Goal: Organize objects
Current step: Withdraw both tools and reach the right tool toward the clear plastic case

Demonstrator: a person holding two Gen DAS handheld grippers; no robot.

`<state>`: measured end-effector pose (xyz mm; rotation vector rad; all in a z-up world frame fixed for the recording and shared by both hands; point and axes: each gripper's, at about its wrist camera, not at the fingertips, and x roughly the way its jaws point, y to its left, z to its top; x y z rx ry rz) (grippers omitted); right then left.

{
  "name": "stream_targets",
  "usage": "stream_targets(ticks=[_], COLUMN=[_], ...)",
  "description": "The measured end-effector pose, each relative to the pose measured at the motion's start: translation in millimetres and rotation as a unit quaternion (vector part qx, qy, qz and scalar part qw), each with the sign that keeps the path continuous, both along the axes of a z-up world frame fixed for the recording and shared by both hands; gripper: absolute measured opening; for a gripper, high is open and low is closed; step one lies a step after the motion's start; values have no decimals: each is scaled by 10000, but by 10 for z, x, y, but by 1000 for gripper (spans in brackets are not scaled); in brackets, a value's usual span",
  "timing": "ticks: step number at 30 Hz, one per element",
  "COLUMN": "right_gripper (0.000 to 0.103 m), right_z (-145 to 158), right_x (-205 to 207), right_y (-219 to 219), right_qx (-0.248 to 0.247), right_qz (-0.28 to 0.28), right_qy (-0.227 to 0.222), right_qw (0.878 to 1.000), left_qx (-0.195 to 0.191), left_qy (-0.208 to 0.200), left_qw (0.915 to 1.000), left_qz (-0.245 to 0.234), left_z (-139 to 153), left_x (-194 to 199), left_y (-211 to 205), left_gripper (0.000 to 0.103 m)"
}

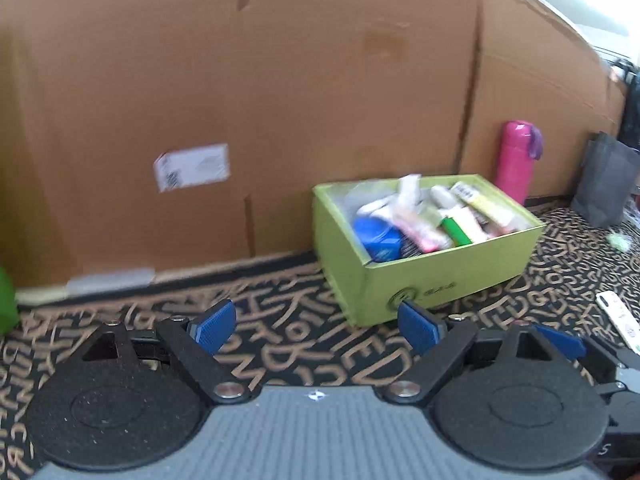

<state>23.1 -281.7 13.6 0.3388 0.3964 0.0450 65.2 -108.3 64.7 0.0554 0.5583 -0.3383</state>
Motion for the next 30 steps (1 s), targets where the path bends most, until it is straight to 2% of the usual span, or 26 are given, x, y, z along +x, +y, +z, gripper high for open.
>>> stream_targets(ticks=[11,17,22,28,30], right_gripper=[103,103,103,103,103], right_z=[-127,-170,-167,-186,-199], right_x=[220,371,556,933,1130], right_y=[443,704,968,1344,1489], right_qx=[289,96,-333,-1155,-1420], right_qz=[371,648,961,1602,1862], right_qy=[297,417,420,311,243], right_qw=[9985,9970,9939,9798,9719], left_qx=[-182,-244,-224,-431,-508], left_qy=[540,646,501,750,734], left_qw=[9963,9939,9919,9774,9756], left_qz=[649,857,1144,1929,2007], left_z=[-275,-397,-556,-762,-770], left_x=[136,204,347,658,740], left_y=[506,781,1188,1819,1960], left_gripper=[91,91,91,91,91])
